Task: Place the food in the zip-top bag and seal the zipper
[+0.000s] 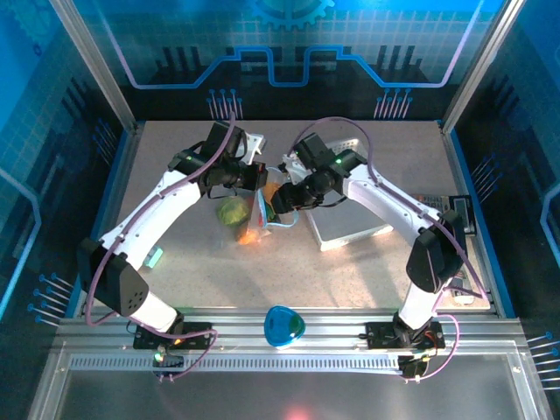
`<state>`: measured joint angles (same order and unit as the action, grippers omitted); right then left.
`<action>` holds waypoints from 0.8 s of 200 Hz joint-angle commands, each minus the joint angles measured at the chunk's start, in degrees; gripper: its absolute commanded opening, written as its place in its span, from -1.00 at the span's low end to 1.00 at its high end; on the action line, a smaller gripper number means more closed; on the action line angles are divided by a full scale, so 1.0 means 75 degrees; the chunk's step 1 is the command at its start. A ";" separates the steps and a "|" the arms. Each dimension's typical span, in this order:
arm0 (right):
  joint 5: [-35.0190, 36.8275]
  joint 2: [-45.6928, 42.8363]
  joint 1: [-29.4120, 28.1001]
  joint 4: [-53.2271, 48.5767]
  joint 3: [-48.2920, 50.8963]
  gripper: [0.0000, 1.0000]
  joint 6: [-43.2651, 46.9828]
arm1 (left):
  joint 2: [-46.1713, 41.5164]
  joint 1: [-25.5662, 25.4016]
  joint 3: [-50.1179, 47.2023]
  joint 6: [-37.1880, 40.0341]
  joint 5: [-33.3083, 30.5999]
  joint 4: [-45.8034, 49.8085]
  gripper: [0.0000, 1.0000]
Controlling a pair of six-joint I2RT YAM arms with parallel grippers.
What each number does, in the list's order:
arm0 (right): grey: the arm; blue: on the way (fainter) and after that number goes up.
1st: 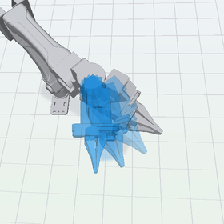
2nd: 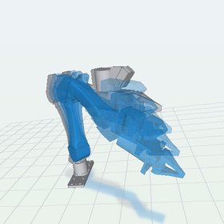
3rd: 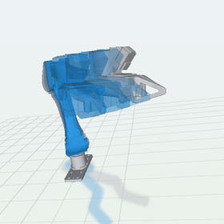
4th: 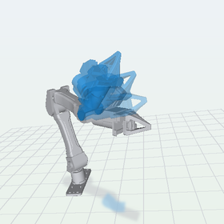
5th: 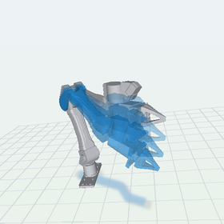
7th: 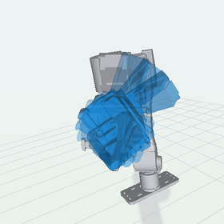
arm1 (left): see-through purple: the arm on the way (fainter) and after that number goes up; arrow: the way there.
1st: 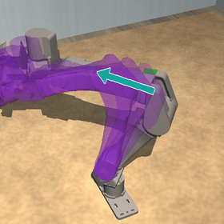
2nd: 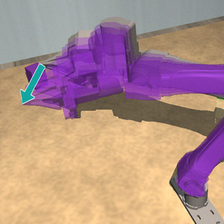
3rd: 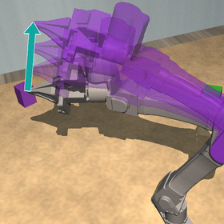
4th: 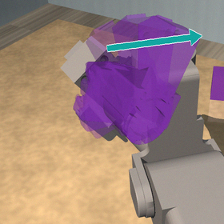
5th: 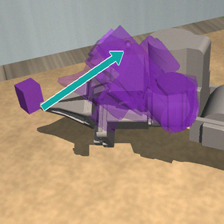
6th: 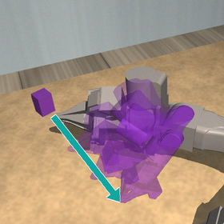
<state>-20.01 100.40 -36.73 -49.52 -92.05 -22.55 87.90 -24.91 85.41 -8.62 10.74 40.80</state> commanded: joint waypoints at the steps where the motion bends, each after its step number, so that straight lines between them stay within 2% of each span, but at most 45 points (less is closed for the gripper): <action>1: 0.0104 0.0139 -0.0108 -0.0105 -0.0344 0.10 -0.0009 | -0.0282 0.0064 -0.0043 0.0161 0.0027 -0.0069 -0.99; 52: 0.0119 0.0033 -0.0106 -0.0054 -0.0361 0.19 0.0015 | -0.0303 0.0065 -0.0082 0.0184 0.0021 -0.0049 -0.99; 83: 0.0203 -0.0446 0.0048 0.0087 -0.0207 0.23 0.0139 | -0.0304 0.0063 -0.0055 0.0258 0.0050 -0.0016 -0.99; 113: 0.0300 -0.1205 0.0606 0.0554 0.0324 0.24 0.0233 | -0.0292 0.0064 0.0000 0.0508 0.0079 0.0074 -0.95; 160: 0.0066 -0.2506 0.1759 0.1866 0.1750 0.08 0.0340 | -0.0177 0.0069 0.0384 0.1120 0.0342 0.0255 -0.93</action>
<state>-18.48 85.54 -26.61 -41.76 -83.57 -21.39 87.57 -24.91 85.45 -4.27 11.00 41.25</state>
